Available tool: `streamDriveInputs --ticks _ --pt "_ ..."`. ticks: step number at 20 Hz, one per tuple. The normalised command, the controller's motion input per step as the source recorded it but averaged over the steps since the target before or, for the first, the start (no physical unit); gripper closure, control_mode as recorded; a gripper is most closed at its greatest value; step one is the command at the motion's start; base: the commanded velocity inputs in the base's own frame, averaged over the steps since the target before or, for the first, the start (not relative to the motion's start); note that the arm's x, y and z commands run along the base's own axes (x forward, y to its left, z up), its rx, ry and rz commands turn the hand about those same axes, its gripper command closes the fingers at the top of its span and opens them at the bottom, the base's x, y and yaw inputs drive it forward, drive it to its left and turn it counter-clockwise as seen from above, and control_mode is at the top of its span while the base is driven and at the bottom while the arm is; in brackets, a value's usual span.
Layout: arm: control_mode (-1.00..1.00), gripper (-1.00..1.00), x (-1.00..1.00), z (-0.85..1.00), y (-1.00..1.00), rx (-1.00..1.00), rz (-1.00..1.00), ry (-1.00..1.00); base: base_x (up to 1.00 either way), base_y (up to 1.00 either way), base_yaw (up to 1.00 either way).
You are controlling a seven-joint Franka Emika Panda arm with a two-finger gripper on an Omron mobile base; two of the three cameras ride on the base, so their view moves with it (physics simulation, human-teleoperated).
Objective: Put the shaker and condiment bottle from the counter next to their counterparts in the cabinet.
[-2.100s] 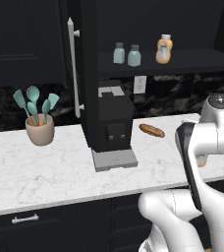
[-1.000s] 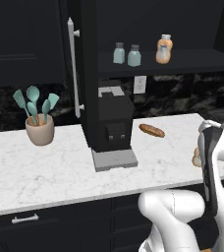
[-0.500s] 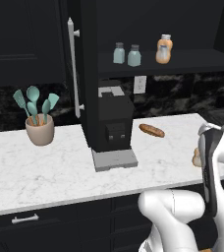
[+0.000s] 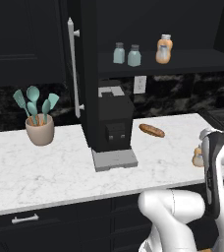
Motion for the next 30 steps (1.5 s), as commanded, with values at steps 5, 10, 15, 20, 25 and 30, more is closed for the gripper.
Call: streamDriveInputs --ticks 5,10,15,20,25,30 --pt "-1.00 -1.00 0.14 -0.11 -0.07 0.00 0.01 0.00 0.00 0.00 0.00" --pt "-1.00 -1.00 0.24 -0.11 -0.07 0.00 0.00 0.00 0.00 0.00 0.00" --pt "-1.00 -1.00 0.25 -0.11 -0.10 0.00 0.00 0.00 0.00 0.00 0.00" --pt "-1.00 -1.00 0.24 -0.11 -0.23 0.00 0.00 0.03 0.00 0.00 0.00" --pt "-1.00 -1.00 0.20 -0.09 -0.13 0.00 0.00 0.03 0.00 0.00 0.00" --pt "-1.00 -1.00 0.19 -0.01 0.00 0.00 0.00 0.03 0.00 0.00 0.00"
